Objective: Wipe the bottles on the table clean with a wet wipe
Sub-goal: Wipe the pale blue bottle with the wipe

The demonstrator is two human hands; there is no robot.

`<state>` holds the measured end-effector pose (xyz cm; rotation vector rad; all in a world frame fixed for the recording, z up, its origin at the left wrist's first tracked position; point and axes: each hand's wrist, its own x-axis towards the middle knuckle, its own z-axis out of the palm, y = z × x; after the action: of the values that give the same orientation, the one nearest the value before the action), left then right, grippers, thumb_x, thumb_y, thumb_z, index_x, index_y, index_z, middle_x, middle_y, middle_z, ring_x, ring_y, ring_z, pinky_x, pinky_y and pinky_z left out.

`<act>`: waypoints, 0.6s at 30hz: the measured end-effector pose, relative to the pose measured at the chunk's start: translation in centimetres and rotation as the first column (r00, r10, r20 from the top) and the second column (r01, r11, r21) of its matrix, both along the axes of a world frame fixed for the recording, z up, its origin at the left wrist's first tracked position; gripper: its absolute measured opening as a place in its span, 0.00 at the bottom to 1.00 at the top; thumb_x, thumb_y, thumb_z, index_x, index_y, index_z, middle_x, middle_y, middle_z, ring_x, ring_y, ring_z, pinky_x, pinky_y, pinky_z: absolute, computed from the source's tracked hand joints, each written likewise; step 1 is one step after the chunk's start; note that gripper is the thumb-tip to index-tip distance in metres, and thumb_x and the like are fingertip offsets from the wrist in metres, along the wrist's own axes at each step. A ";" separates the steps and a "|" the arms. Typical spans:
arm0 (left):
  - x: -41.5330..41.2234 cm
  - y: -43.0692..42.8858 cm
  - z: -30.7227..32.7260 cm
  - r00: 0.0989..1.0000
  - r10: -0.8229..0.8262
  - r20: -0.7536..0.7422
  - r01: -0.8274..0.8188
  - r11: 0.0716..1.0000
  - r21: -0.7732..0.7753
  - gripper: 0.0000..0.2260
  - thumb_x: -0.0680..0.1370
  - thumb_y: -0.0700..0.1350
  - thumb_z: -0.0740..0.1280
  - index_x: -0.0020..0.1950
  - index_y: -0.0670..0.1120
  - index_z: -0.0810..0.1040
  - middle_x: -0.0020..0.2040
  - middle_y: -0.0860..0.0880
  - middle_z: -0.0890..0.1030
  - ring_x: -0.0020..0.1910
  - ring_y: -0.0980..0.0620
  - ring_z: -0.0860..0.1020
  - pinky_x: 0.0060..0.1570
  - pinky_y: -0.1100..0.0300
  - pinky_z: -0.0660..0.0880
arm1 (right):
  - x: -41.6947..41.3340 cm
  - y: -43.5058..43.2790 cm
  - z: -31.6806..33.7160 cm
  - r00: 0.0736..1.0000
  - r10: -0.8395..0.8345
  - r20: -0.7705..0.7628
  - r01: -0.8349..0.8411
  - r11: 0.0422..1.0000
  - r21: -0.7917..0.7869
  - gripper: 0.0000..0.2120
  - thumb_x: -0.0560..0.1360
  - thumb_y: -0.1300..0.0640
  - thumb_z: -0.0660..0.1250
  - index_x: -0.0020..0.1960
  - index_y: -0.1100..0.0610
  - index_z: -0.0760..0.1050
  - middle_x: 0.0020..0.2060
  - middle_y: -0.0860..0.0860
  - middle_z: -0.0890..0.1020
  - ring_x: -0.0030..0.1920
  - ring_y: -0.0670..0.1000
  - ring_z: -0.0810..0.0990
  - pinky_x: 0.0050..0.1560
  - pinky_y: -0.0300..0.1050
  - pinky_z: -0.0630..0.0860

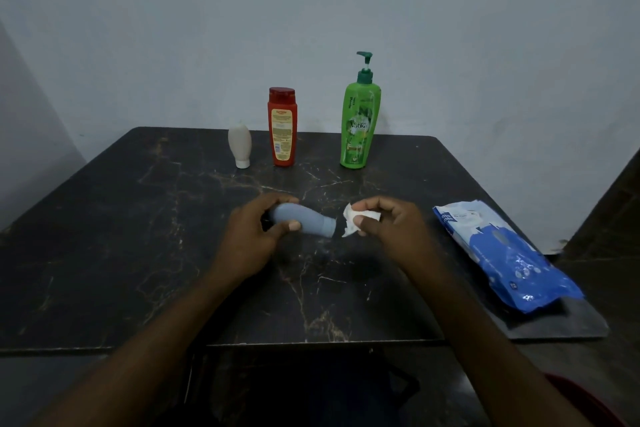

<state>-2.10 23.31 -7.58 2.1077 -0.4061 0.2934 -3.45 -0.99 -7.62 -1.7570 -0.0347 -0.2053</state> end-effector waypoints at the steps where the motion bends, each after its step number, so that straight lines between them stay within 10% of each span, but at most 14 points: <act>1: 0.8 0.2 0.8 1.000 0.004 0.021 -0.005 0.998 0.065 0.16 0.76 0.42 0.73 0.61 0.55 0.77 0.60 0.55 0.79 0.57 0.59 0.78 0.58 0.61 0.76 | 0.8 0.1 -0.1 1.000 -0.012 -0.003 0.012 1.000 0.016 0.09 0.72 0.66 0.72 0.51 0.57 0.83 0.46 0.48 0.86 0.45 0.47 0.85 0.45 0.40 0.82; 18: 17.1 -5.9 11.7 0.967 -0.088 0.241 -0.072 0.809 0.584 0.15 0.76 0.38 0.74 0.62 0.43 0.81 0.59 0.43 0.82 0.51 0.49 0.80 0.46 0.61 0.73 | 16.7 -3.4 -5.0 0.974 -0.218 0.060 0.226 0.959 -0.170 0.09 0.67 0.54 0.71 0.46 0.46 0.84 0.43 0.45 0.85 0.44 0.48 0.84 0.48 0.54 0.82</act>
<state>15.04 17.38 4.13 2.6892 -0.7369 0.4885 13.27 -4.36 -12.61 -1.9322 0.1191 -0.4128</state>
